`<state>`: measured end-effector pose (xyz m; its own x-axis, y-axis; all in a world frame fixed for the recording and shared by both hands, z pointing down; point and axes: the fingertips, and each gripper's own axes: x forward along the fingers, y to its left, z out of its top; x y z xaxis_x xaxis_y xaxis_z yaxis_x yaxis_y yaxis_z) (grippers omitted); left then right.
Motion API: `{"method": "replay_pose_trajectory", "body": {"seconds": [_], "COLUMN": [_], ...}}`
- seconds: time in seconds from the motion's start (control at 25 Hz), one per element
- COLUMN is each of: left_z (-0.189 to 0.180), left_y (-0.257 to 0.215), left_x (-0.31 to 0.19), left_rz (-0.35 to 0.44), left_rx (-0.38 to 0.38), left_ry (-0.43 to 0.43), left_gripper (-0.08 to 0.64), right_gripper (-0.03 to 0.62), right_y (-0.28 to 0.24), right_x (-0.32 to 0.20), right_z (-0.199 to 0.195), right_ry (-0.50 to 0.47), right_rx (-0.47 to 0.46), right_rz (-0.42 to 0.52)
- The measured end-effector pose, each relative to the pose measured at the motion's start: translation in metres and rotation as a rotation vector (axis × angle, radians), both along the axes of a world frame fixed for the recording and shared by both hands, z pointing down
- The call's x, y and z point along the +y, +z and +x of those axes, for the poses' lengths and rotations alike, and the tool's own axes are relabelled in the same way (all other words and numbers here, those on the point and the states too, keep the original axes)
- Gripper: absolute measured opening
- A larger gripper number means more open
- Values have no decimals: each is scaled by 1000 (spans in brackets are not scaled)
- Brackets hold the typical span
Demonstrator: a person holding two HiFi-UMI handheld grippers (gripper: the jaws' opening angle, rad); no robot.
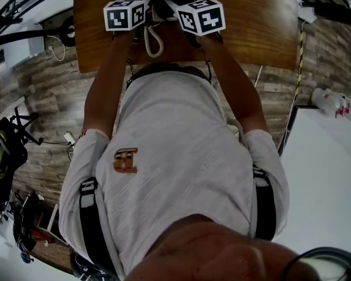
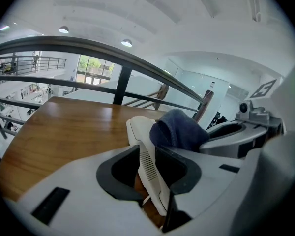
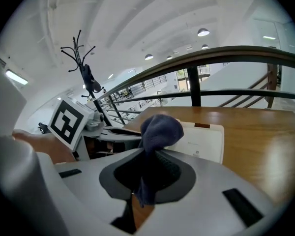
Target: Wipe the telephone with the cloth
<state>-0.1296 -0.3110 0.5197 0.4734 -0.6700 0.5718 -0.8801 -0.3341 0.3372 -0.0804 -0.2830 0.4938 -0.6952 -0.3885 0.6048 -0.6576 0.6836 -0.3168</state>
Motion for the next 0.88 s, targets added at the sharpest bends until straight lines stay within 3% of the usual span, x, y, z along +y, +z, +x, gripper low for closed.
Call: {"method": "replay_pose_trajectory", "body": {"seconds": [0.4,0.88], "left_z": [-3,2], "left_y": [-1,-2], "left_x": [-1,-2], "left_rz": [2,5], "left_rx": [3,1], "left_ry": [-11,-9], "left_gripper": [97,98], "right_gripper": [60,60], "right_y": [29,44], "right_x": [-26,-35], "right_z": [23,100], "right_ry": [87,174], "right_rx": [108,231], "right_rz": [3,18]}}
